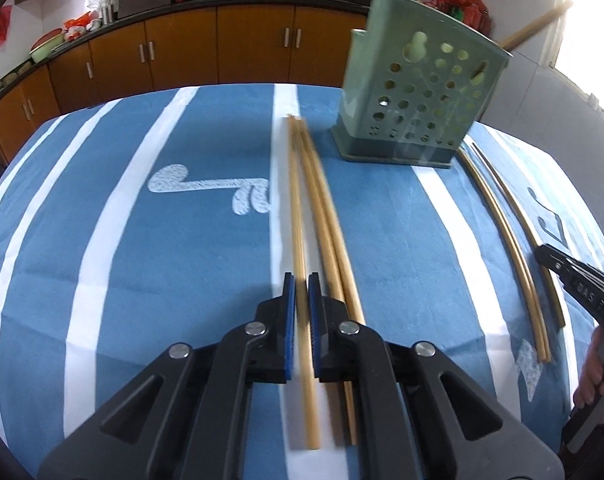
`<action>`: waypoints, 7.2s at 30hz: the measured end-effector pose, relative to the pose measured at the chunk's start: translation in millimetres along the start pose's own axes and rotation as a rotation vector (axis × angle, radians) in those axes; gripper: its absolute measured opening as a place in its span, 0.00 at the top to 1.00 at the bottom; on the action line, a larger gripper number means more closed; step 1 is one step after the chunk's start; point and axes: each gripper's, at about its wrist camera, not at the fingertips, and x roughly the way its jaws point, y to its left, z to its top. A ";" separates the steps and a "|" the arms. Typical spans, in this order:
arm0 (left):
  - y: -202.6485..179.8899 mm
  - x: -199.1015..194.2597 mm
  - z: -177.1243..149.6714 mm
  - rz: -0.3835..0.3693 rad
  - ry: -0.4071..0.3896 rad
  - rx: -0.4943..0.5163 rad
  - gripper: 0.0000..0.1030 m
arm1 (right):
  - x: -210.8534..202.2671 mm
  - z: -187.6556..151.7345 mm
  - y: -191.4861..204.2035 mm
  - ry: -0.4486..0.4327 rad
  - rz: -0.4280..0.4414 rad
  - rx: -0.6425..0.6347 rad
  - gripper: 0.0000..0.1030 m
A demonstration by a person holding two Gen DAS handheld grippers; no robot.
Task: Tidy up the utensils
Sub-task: 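Lift the right tool's chopstick toward the holder while the left tool lifts its own, then lower the right tool's chopstick into the green holder while the left tool inserts its own, then open the right tool and withdraw while the left tool releases and withdraws, then grasp a fourth chopstick with the right tool while the left tool grasps another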
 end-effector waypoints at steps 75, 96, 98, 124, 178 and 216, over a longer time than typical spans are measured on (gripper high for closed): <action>38.0 -82.1 20.6 -0.026 -0.180 -0.007 0.93 | -81.5 30.6 -23.0 -0.259 0.068 0.033 0.93; 38.6 -97.8 27.6 -0.012 -0.186 0.011 0.93 | -103.4 38.8 -21.1 -0.328 0.084 0.034 0.93; 38.9 -106.1 30.7 -0.015 -0.220 -0.002 0.93 | -103.9 39.8 -22.7 -0.332 0.086 0.040 0.93; -21.6 -226.7 92.7 -0.189 -0.542 0.075 0.93 | -206.7 93.2 -13.3 -0.538 0.275 0.010 0.93; 89.0 -113.8 50.2 0.104 -0.168 -0.268 0.32 | -89.4 37.8 -53.2 -0.169 0.037 0.173 0.52; 4.6 -5.6 0.2 -0.054 0.027 0.008 0.72 | -1.2 -1.0 -7.7 0.023 -0.028 0.001 0.93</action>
